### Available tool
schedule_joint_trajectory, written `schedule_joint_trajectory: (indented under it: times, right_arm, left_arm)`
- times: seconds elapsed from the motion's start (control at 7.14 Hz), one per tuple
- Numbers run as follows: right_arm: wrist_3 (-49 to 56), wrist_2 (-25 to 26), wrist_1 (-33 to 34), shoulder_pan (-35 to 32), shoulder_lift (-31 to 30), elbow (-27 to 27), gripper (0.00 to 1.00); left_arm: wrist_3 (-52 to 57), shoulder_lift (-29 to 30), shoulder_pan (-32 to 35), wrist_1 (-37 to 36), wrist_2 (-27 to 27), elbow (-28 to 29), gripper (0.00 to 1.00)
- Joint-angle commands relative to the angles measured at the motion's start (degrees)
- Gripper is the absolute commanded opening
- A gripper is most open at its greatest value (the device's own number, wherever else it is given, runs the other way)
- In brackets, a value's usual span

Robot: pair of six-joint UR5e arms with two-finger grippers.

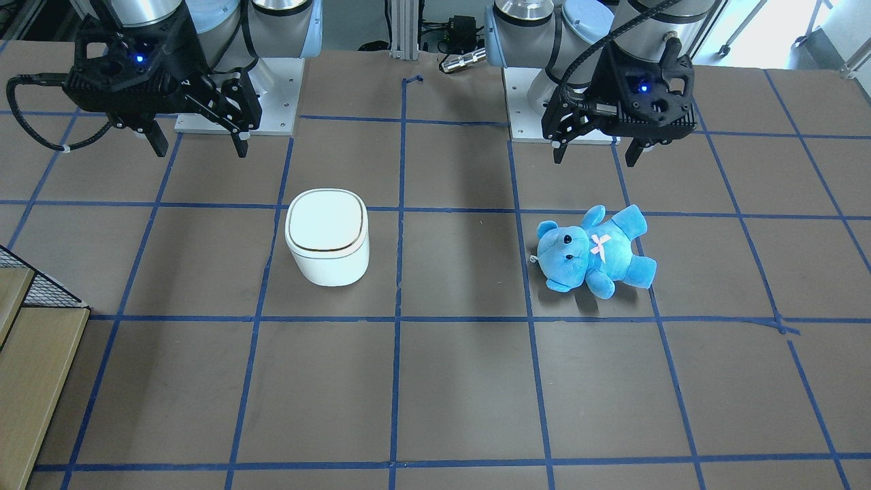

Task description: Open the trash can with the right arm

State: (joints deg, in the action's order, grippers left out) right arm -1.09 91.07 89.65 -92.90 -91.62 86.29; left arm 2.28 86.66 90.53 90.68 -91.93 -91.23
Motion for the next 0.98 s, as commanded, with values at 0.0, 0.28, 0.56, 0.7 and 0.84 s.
schedule_joint_trajectory:
  times: [0.0, 0.28, 0.56, 0.7, 0.84]
  right_arm:
    - [-0.06, -0.19, 0.35, 0.00, 0.38, -0.07, 0.87]
    - [0.03, -0.19, 1.32, 0.26, 0.83, -0.24, 0.07]
    - [-0.06, -0.37, 1.84, 0.44, 1.18, -0.33, 0.00]
    - [-0.32, -0.46, 1.76, 0.44, 1.27, -0.42, 0.00]
    - [-0.41, -0.46, 1.76, 0.26, 1.35, -0.42, 0.00]
  left_arm:
    - [0.00, 0.00, 0.00, 0.02, 0.00, 0.00, 1.00]
    - [0.00, 0.00, 0.00, 0.02, 0.00, 0.00, 1.00]
    - [0.00, 0.00, 0.00, 0.02, 0.00, 0.00, 1.00]
    - [0.00, 0.00, 0.00, 0.02, 0.00, 0.00, 1.00]
    - [0.00, 0.00, 0.00, 0.02, 0.00, 0.00, 1.00]
